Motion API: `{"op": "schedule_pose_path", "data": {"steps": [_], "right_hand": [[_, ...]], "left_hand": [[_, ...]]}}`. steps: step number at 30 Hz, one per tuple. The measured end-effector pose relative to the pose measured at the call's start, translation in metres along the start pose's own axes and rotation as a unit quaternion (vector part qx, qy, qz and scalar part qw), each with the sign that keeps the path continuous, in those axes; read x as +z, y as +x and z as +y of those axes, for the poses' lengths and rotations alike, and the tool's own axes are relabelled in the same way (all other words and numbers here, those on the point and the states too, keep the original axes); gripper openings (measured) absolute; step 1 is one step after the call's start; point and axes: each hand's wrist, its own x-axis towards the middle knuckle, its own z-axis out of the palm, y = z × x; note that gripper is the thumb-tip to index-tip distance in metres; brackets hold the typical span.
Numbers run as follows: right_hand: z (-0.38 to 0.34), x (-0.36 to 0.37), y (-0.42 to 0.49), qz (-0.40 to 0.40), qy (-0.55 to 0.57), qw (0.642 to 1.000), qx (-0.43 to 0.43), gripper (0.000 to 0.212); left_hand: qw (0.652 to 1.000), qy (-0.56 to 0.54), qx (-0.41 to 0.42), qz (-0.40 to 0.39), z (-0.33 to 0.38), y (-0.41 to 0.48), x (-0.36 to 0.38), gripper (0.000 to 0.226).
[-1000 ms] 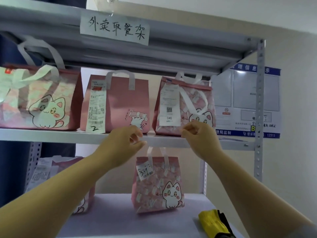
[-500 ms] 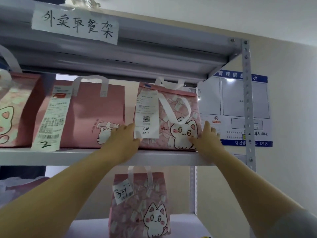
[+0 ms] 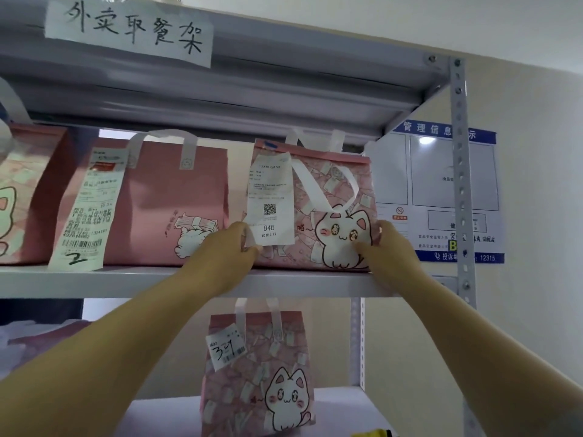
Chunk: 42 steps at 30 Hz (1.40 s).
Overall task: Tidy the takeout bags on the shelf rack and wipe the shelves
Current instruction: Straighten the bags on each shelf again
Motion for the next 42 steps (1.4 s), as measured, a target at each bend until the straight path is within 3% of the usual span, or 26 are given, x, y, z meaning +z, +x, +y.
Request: {"op": "schedule_pose_path", "data": {"steps": [4,8,13,17,22,25,28,36,42], "right_hand": [[-0.016,-0.004,-0.009,0.070,-0.033,0.997,-0.014,0.059],[-0.049,0.000,-0.028,0.153,-0.012,0.980,-0.124,0.054],[-0.104,0.033,-0.058,0.117,0.034,0.960,-0.252,0.038],[-0.144,0.071,-0.080,0.045,0.070,0.952,-0.296,0.037],[-0.173,0.112,-0.089,-0.031,0.032,0.968,-0.249,0.054],[-0.180,0.126,-0.090,-0.073,0.010,0.981,-0.181,0.068],[-0.185,0.136,-0.092,-0.108,-0.011,0.984,-0.139,0.068],[-0.189,0.143,-0.090,-0.136,-0.023,0.985,-0.108,0.059],[-0.184,0.142,-0.093,-0.098,-0.003,0.988,-0.116,0.061]], "left_hand": [[0.999,-0.030,0.006,0.024,-0.003,-0.006,-0.005,0.048],[0.997,-0.036,0.041,0.058,-0.014,-0.017,-0.027,0.038],[0.985,-0.019,0.090,0.145,-0.046,-0.037,-0.072,0.022],[0.980,0.014,0.064,0.188,-0.080,-0.048,-0.110,0.023],[0.982,0.091,-0.021,0.163,-0.120,-0.048,-0.143,0.046],[0.987,0.089,-0.070,0.116,-0.136,-0.043,-0.152,0.057],[0.989,0.076,-0.097,0.077,-0.150,-0.038,-0.155,0.061],[0.995,0.042,-0.082,0.028,-0.168,-0.028,-0.151,0.057],[0.997,0.029,-0.065,0.029,-0.172,-0.024,-0.149,0.053]]}}
